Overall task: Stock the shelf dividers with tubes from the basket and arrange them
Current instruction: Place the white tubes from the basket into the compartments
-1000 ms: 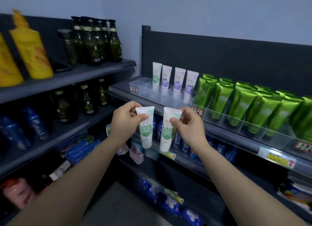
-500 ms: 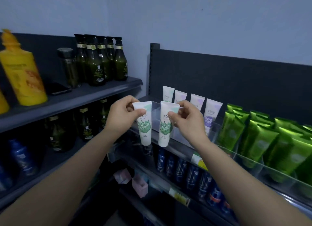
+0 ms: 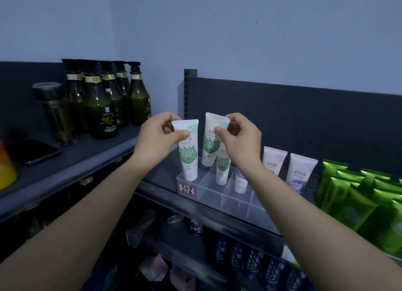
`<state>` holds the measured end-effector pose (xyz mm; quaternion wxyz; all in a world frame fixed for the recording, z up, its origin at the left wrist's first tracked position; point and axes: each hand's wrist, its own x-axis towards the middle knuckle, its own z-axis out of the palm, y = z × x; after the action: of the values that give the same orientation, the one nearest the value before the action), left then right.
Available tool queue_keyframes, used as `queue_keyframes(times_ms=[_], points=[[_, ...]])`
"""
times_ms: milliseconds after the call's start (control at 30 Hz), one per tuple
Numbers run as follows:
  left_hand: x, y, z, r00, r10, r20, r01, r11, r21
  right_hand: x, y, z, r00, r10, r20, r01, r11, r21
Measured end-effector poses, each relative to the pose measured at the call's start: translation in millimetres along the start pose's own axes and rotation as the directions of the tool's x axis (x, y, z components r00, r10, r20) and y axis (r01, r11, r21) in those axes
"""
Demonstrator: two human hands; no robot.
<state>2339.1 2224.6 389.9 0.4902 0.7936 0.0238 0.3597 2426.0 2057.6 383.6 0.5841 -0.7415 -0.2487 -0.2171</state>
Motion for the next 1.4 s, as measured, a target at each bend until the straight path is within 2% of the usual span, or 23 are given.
queue_keyframes(times_ms=[267,600,1033,1400], points=[[35.4,-41.6,-7.2,0.994,-0.005,0.105,0.012,0.998,-0.068,9.0,21.0,44.4,0.998,0.046,-0.044,-0.053,0.981,-0.184],[45.7,-67.5,1.3,0.977,-0.003,0.212,0.023,0.996,-0.091,7.7,48.7,68.2,0.995,0.096,-0.03,-0.099,0.876,-0.471],[45.5,-83.9,11.3,0.936,0.0,0.353,0.023,0.998,-0.06,9.7,49.5,73.7,0.986,0.155,-0.053,-0.162,0.866,-0.474],[44.5,-90.1,19.1,0.914,-0.012,0.405,0.043,0.997,-0.068,9.5,45.9,74.2,0.991,0.133,-0.011,-0.118,0.832,-0.542]])
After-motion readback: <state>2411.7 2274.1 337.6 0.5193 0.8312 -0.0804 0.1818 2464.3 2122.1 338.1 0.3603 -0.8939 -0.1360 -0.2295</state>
